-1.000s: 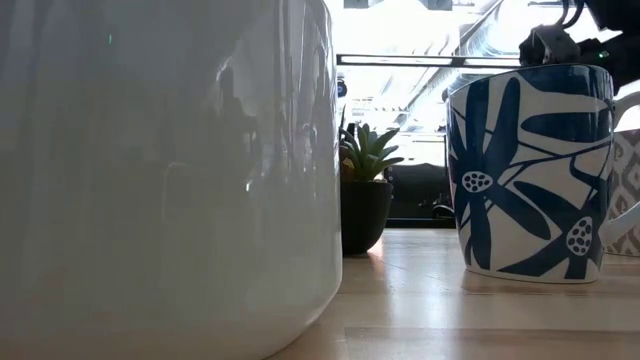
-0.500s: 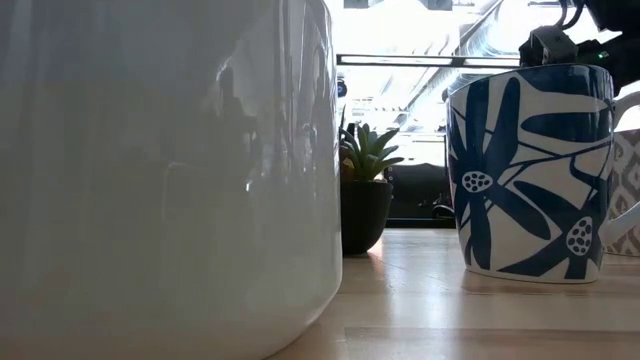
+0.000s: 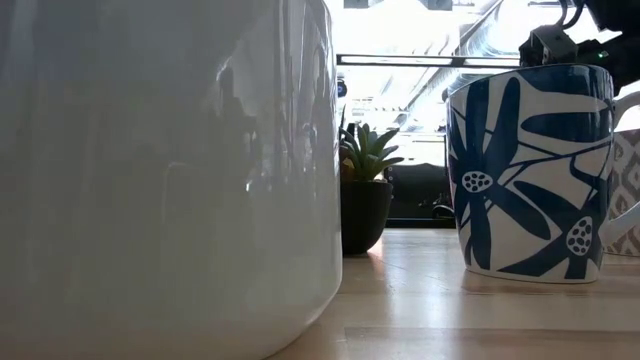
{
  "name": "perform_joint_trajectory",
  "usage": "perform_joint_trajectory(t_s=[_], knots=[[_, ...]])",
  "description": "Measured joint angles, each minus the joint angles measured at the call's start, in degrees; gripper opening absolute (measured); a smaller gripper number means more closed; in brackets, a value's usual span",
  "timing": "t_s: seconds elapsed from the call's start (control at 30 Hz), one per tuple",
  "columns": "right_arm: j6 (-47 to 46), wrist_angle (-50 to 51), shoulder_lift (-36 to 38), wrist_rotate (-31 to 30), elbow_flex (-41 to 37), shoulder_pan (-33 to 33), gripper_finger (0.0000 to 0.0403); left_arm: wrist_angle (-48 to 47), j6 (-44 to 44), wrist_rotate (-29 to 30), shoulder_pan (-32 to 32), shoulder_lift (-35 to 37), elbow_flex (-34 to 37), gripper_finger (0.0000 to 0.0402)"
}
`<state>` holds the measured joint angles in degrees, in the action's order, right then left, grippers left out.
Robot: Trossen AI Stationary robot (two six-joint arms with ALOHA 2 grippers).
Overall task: Place coffee mugs
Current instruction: Put the blue mug on the shelf
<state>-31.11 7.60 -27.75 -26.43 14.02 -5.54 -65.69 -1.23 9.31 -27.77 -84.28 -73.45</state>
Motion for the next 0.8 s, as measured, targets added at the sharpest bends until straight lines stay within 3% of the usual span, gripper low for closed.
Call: perform_joint_trajectory(t_s=[0.37, 0.8], knots=[[0.02, -0.09, 0.0, 0.16, 0.0, 0.0, 0.0103, -0.36, -1.7, -0.47, -10.76, -11.41, -13.42, 0.0004], [0.69, -0.12, 0.02, 0.3, 0.0, 0.0, 0.0103, -1.0, -14.91, -3.42, -18.7, -15.97, -14.4, 0.0004]])
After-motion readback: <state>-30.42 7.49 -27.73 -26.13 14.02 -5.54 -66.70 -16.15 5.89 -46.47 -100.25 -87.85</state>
